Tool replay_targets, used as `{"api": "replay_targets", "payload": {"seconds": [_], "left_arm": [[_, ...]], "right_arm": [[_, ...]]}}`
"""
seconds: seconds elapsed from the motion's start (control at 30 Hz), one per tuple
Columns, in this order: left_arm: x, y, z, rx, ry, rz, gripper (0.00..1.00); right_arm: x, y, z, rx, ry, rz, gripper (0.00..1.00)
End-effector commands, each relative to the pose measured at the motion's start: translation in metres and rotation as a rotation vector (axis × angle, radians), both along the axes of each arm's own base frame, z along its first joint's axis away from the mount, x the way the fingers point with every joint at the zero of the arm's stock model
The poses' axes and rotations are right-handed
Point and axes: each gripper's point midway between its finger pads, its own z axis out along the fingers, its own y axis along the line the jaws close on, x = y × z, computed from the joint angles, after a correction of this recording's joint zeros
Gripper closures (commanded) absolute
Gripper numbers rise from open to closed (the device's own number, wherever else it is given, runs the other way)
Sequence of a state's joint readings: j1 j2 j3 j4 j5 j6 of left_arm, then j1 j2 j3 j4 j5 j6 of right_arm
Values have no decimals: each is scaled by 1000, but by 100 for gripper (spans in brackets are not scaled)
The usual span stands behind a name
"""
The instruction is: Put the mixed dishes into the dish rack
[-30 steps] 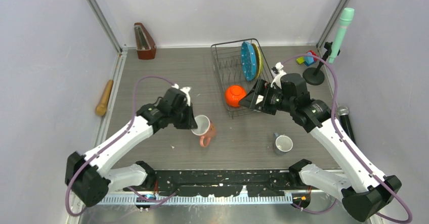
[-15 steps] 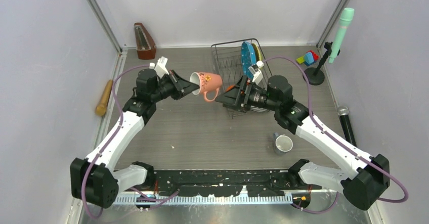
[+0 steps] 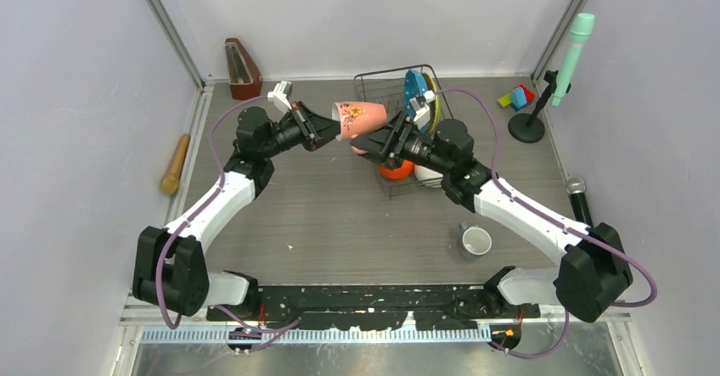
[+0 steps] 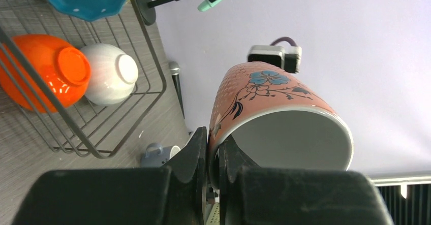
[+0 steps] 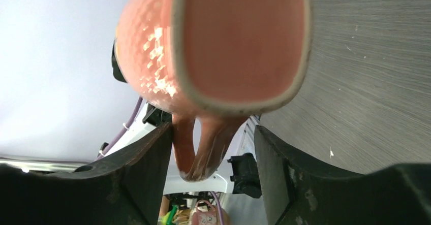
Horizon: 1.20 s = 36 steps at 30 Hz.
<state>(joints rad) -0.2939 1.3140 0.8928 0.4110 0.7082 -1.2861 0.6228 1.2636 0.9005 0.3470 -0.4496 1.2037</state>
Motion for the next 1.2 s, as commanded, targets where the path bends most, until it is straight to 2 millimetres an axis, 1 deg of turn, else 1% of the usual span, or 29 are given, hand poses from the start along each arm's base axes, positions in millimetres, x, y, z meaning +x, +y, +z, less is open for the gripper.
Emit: {"api": "replay_targets", "payload": {"seconds": [0.0,0.03,0.07,0.1,0.17,0.23,0.27,0.3,0.33,0.37,0.4,0.43,0.47,0.5,0.53,0.57,0.6,0.63,0.67,0.7,0.73,0.77,0.8,0.83,0.87,0.93,0.97,1.07,1.17], "left_arm": [[-16,-2,52,-77,-201,-67,100],[-15,-1,49,-65,-205,-60,100],[-14,-1,47,-54,-206,-56,100],[-14,-1,45,-45,-206,-55,100],[-15,-2,42,-37,-211,-65,100],[-16,-3,40,-30,-213,-77,100],[-16,-3,37,-22,-212,-83,93],[-15,-4,33,-10,-204,-88,84],[-14,-4,28,6,-195,-94,72],[-13,-5,23,19,-187,-98,61],[-12,-5,19,29,-176,-100,51],[-10,-6,13,42,-165,-100,44],[-9,-6,8,57,-151,-99,40],[-6,-6,0,72,-131,-96,38],[-4,-5,-8,90,-110,-90,37],[-4,-6,-16,109,-89,-86,35],[-3,-8,-25,132,-75,-86,34],[-4,-11,-33,154,-61,-87,32],[-4,-14,-43,176,-40,-82,30],[-4,-18,-52,200,-24,-80,29],[-3,-23,-60,223,-11,-77,29],[-1,-27,-69,254,5,-73,28],[0,-32,-78,295,23,-72,27],[2,-38,-85,341,35,-68,26],[4,-39,-103,422,76,-58,24],[12,-45,-112,530,82,-26,22],[14,-44,-126,603,123,-14,21],[30,-39,-143,732,169,61,21],[40,-38,-158,795,220,83,24]], "right_arm": [[6,6,44,115,-78,-10,41],[7,9,41,109,-74,-4,45],[7,10,42,110,-75,1,57],[6,12,41,110,-72,6,64],[6,12,42,111,-71,7,90],[6,10,41,104,-70,-5,98],[5,7,43,101,-85,-17,99],[5,5,41,90,-83,-26,100],[6,0,44,81,-106,-52,100],[8,-4,38,51,-92,-70,100],[13,-13,43,33,-132,-123,100],[15,-19,34,-12,-112,-151,100],[22,-34,29,-76,-121,-226,100],[25,-44,29,-128,-159,-266,100],[32,-64,19,-203,-130,-362,100],[40,-86,25,-257,-172,-467,100],[40,-98,18,-316,-159,-504,100],[44,-118,22,-367,-195,-587,100],[43,-128,15,-421,-185,-616,100],[45,-145,19,-474,-217,-682,100],[43,-154,9,-538,-198,-697,100],[44,-168,13,-594,-219,-747,100],[41,-176,5,-655,-203,-755,100],[42,-187,6,-704,-209,-791,100],[39,-193,0,-750,-194,-795,100],[35,-203,-3,-801,-196,-810,100],[33,-206,-2,-808,-203,-815,100],[28,-211,-1,-811,-210,-823,100],[24,-215,1,-810,-213,-831,100]]}}
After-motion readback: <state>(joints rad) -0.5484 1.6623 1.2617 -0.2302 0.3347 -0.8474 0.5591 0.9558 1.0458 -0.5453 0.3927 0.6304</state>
